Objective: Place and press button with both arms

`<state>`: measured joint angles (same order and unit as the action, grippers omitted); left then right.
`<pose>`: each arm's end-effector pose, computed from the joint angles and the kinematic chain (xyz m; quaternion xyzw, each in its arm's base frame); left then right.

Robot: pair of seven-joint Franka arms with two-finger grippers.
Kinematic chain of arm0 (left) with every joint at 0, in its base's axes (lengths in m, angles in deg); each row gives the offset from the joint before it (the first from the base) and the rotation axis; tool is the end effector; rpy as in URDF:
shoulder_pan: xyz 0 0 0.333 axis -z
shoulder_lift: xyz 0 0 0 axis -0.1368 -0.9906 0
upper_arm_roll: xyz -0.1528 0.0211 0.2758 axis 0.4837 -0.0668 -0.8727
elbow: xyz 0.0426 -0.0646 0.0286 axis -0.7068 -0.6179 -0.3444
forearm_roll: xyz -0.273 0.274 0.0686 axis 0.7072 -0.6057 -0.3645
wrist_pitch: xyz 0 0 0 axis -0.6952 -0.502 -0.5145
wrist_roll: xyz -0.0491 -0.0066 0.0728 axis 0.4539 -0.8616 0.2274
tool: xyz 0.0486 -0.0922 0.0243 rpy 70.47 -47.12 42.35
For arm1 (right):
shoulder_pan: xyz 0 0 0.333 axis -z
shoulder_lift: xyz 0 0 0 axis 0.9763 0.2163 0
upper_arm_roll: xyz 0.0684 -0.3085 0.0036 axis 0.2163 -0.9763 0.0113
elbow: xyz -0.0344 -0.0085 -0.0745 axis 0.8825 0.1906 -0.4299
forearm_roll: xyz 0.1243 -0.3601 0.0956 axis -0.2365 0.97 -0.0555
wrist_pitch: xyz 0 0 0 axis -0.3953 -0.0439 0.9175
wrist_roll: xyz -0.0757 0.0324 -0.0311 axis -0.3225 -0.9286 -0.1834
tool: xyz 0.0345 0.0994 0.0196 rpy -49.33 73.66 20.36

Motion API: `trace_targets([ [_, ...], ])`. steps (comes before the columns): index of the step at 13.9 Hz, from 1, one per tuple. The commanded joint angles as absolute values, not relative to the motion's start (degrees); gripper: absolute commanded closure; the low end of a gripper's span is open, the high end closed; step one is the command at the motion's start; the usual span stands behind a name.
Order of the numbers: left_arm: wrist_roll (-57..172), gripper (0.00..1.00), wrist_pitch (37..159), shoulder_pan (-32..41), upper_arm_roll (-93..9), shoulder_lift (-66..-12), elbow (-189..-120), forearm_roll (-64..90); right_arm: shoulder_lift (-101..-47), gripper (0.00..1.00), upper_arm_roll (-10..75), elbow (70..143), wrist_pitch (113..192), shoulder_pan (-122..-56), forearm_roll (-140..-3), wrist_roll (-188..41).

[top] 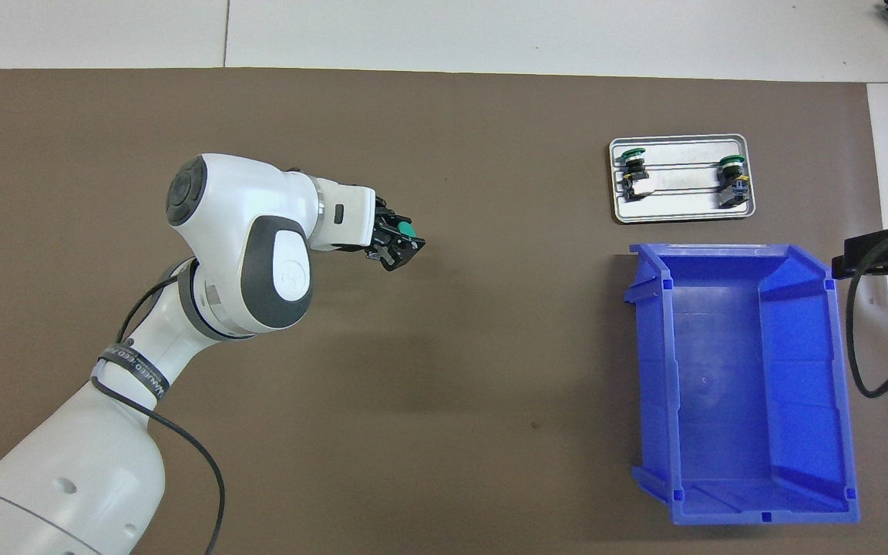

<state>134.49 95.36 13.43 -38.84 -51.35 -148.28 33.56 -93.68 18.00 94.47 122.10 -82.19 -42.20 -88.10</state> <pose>0.5914 -0.3075 0.3589 0.8298 -0.4548 0.1733 0.2731 0.5244 -0.0265 0.6461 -0.9966 0.0812 0.0069 0.0127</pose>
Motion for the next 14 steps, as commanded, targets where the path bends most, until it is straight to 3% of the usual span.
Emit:
trace_targets([
  [1, 145.29, 0.86, 95.25, 11.66, -38.44, -46.99, -155.1, 44.81, -94.01, 0.0, 18.08, 94.3, 121.34, -81.82, -43.11, -88.88],
  [9, 172.36, 0.86, 93.67, 8.22, -38.44, -41.28, -168.02, 69.08, -95.51, 0.0, 17.99, 98.34, 128.28, -81.46, -42.41, -81.32],
  [13, 182.06, 0.86, 91.57, 6.99, -38.53, -38.64, -173.3, 79.56, -95.59, 0.0, 17.82, 98.08, 127.24, -81.46, -42.67, -81.41],
  [14, 184.07, 0.9, 90.95, 6.12, -38.53, -38.02, -174.44, 81.23, -95.59, 0.0, 17.9, 98.08, 127.23, -81.81, -42.67, -81.41],
])
